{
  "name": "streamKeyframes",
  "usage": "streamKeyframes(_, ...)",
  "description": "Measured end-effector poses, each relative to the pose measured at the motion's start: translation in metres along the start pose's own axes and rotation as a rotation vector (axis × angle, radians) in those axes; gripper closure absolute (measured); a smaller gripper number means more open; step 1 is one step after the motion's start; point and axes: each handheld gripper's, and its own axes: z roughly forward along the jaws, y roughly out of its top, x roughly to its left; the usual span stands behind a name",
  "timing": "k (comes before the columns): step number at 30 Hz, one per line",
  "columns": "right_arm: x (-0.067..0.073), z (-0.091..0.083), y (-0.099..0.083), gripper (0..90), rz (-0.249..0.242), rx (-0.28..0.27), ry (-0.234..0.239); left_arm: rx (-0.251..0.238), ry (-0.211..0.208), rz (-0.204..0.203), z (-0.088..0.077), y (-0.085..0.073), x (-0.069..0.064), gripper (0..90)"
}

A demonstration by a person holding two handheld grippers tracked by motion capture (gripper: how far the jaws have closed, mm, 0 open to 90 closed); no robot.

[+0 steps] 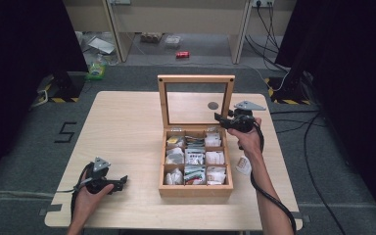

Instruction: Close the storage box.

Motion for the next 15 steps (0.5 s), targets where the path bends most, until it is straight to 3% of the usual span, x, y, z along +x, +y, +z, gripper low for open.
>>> streamKeyframes(15, 0.01, -0.012, -0.003, 46.2, -0.016, 0.005, -0.013, 0.0, 0.0, 0.001, 0.0, 0.0, 0.0, 0.0)
